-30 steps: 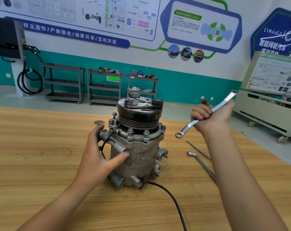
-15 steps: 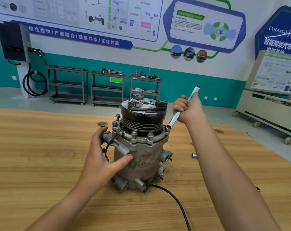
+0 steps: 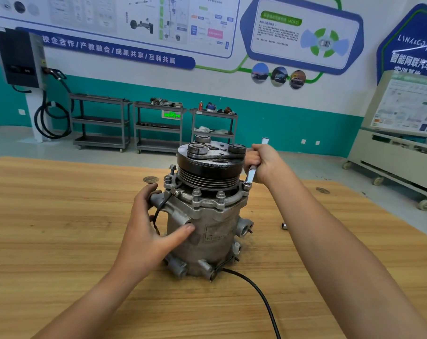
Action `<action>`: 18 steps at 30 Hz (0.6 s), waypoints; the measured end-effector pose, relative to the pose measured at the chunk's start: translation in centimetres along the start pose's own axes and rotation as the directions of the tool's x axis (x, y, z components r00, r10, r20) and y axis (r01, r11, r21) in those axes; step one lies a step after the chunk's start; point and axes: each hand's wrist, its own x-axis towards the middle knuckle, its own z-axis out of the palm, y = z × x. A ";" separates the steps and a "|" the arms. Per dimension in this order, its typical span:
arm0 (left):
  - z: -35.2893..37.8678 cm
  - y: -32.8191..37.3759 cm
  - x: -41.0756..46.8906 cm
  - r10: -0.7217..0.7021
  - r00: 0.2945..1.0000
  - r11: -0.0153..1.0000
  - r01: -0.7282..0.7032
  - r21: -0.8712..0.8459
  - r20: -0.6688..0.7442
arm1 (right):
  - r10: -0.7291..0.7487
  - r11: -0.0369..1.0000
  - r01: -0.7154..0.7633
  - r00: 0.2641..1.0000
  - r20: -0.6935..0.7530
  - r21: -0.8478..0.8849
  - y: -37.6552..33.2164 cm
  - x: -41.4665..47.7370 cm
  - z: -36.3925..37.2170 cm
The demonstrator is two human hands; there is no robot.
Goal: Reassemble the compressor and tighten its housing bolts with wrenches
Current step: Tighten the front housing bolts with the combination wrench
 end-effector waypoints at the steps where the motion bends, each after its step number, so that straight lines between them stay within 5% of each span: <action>1: 0.0 0.0 0.0 0.000 1.000 1.000 0.000 -0.001 -0.003 | -0.026 0.998 0.028 0.999 -0.031 0.060 -0.1 -0.2 -0.4; 8: 0.1 0.2 -0.1 -0.001 1.000 1.000 0.001 -0.010 -0.009 | -0.422 0.862 0.472 0.870 -0.254 0.184 0.4 -4.1 -3.2; 12: 0.1 0.1 -0.1 0.004 1.000 1.000 -0.004 -0.003 -0.013 | -0.639 0.697 0.702 0.701 -0.316 0.148 2.9 -6.7 -4.0; 18: 0.1 0.0 0.0 -0.004 1.000 1.000 0.004 -0.007 -0.012 | -0.912 0.393 0.920 0.389 -0.129 -0.006 5.9 -9.4 -3.8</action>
